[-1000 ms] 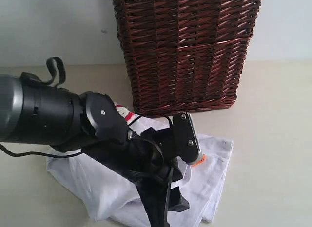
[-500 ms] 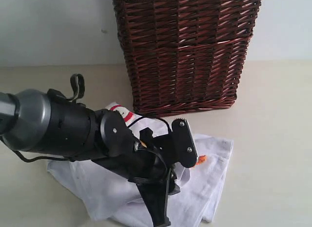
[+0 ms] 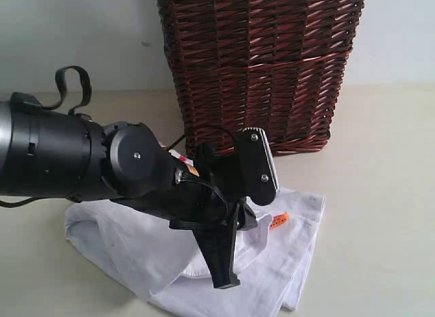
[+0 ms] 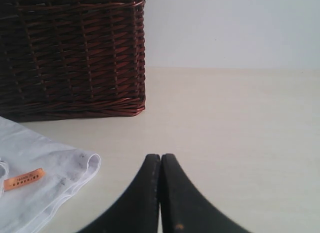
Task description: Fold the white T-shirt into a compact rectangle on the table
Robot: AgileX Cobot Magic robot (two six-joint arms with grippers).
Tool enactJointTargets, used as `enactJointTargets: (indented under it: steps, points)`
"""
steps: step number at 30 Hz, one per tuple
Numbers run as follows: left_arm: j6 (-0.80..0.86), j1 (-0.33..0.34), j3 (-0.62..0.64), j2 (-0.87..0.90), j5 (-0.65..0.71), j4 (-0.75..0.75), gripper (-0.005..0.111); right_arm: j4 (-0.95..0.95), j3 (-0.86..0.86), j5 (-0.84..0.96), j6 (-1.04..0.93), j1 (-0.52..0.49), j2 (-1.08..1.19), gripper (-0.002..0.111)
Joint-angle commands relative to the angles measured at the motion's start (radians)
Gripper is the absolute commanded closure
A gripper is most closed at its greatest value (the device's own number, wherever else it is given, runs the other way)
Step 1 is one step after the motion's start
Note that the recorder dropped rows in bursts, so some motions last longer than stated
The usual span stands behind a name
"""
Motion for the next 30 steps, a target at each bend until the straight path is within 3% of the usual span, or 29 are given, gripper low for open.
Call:
enactJointTargets:
  steps: [1,8,15,18,25,27,30]
  points:
    - [-0.009,-0.034,-0.012,-0.005,0.001,-0.013,0.107,-0.003,0.004,-0.014,-0.002,0.0,-0.007,0.108]
    - [-0.009,-0.123,-0.054,0.072,-0.002,-0.013,0.107,-0.003,0.004,-0.014,-0.002,0.0,-0.007,0.108]
    - [-0.007,-0.168,-0.083,0.192,-0.048,-0.014,0.106,-0.003,0.004,-0.014,-0.002,0.0,-0.007,0.108]
    - [-0.007,-0.168,-0.083,0.203,-0.066,-0.014,0.095,-0.003,0.004,-0.014,-0.002,0.0,-0.007,0.108]
    - [-0.026,-0.163,-0.083,0.124,-0.068,-0.014,0.047,-0.003,0.004,-0.014,-0.002,0.0,-0.007,0.108]
    - [-0.072,-0.149,-0.083,0.075,-0.034,-0.014,0.044,-0.003,0.004,-0.014,-0.002,0.0,-0.007,0.108]
    - [-0.1,-0.1,-0.076,0.006,0.007,-0.014,0.051,-0.003,0.004,-0.014,-0.002,0.0,-0.007,0.108]
